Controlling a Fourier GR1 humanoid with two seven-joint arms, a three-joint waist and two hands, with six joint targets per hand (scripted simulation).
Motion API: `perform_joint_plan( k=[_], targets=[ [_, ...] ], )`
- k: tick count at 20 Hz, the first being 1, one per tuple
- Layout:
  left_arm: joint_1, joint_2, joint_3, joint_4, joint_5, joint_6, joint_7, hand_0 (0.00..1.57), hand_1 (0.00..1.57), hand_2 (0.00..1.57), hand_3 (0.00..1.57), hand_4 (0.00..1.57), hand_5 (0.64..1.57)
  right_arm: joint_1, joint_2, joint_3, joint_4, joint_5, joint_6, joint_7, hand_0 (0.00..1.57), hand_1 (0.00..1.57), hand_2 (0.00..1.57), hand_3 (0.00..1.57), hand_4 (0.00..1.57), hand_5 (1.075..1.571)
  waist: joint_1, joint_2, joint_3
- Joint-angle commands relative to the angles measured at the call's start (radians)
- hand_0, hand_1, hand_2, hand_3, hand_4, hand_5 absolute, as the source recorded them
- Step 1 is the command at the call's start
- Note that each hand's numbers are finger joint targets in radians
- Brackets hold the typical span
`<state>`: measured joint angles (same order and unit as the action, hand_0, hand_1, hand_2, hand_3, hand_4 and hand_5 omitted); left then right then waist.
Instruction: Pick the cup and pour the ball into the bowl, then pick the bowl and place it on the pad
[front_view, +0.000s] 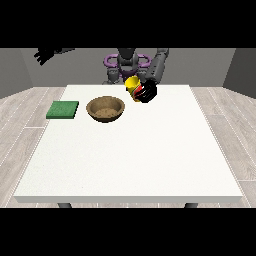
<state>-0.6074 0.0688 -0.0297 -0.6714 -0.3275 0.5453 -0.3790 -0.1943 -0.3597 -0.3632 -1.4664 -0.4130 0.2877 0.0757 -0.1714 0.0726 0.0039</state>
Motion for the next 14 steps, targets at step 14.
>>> perform_joint_plan(
  k=[14],
  targets=[
    [-0.326,-0.067,-0.447,0.213,-0.668,-0.029,0.738,1.36,1.36,1.57,1.57,1.47,1.529,0.04,-0.039,-0.041,0.298,0.011,0.116,-0.093,0.0,0.0,0.0,0.0,0.69,1.558,0.059,-0.146,-0.0018]
  ],
)
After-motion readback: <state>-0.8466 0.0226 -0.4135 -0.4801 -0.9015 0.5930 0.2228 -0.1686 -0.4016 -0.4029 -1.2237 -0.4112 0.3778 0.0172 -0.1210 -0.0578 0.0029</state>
